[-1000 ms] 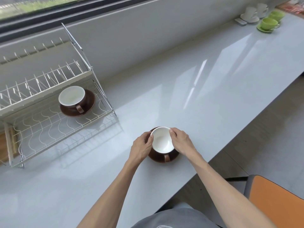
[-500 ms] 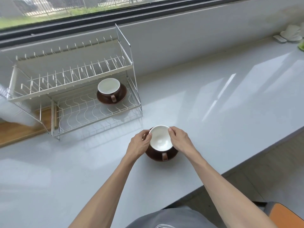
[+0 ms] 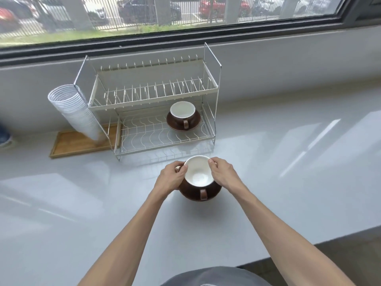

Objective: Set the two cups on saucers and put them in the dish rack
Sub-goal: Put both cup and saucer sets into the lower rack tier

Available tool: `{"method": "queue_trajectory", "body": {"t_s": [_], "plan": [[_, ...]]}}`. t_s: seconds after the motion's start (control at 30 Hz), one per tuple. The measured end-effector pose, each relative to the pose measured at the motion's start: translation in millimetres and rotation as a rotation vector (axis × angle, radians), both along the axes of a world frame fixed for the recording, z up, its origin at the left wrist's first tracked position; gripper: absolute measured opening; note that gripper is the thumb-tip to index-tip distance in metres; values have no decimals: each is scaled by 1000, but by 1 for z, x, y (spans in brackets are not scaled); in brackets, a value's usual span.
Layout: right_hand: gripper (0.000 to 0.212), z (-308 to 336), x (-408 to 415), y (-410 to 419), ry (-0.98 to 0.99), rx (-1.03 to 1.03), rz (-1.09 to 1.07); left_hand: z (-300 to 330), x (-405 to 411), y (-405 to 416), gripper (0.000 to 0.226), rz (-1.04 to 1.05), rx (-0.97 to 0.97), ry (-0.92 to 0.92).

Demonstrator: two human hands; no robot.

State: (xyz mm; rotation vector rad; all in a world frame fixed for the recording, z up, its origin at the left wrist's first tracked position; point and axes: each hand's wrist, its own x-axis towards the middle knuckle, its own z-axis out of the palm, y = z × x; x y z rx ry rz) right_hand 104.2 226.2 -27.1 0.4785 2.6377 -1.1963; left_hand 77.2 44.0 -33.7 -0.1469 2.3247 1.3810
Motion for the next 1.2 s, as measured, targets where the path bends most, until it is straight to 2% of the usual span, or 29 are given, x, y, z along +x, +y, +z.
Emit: {"method": "queue_trajectory", "body": {"t_s": [0.4,0.83,1.2], "plan": [[40,16,-56,-53,-2,-20,93,11,-42,-53,34,144,-1,9],[44,26,-144,-100,15,-25,169,14,-128,-93,31,293,8,-43],[41,21,-224,-133,-12,-29,234,10,-205,-122,41,333,-73,19]]}}
